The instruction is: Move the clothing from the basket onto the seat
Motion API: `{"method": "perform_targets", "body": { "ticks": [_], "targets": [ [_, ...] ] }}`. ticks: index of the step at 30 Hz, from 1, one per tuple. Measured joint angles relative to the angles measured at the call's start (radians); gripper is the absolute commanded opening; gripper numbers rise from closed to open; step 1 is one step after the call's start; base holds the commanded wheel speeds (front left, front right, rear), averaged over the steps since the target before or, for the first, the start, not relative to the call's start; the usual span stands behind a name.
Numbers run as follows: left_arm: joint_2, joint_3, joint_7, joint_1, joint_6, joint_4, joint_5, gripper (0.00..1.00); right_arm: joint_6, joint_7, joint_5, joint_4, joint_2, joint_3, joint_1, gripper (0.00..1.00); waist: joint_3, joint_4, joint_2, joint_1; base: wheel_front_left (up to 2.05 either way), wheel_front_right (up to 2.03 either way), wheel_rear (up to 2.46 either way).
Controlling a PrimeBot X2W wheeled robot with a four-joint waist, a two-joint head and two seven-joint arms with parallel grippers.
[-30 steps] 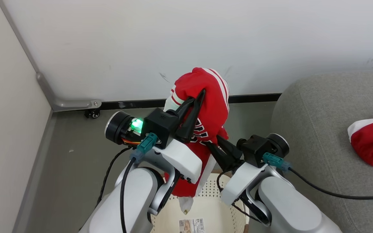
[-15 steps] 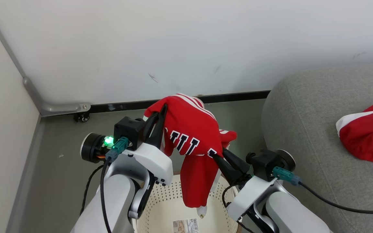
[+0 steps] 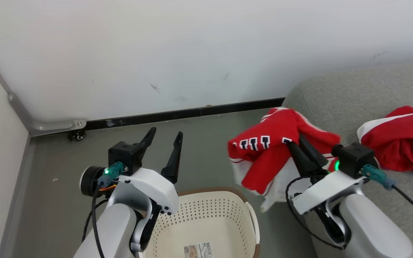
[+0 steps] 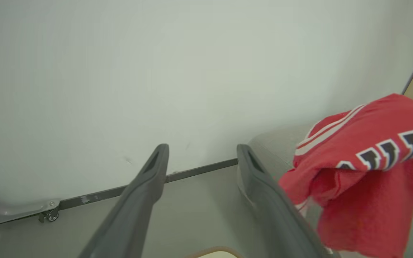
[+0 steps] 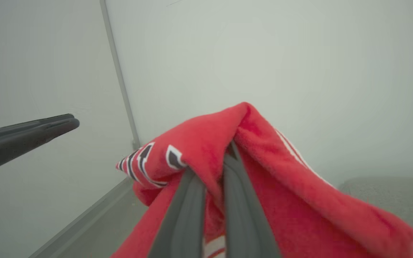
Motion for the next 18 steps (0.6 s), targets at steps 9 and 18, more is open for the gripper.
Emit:
{"method": "perform_targets", "body": {
  "ticks": [9,18],
  "targets": [
    [0.022,0.035,-0.06,0.019,0.0,-0.003,-0.007,1.0,0.0,0.0,-0.01,-0.03,-0.076,-0.112,0.059,0.0,0.006,-0.021,0.0,0.0,0.0,0.0,0.0],
    [0.024,0.046,-0.117,0.027,-0.019,-0.016,-0.009,1.0,0.0,0.0,-0.039,-0.1,-0.119,-0.274,0.168,0.0,0.009,-0.068,0.0,0.0,0.0,0.0,0.0]
  ]
}}
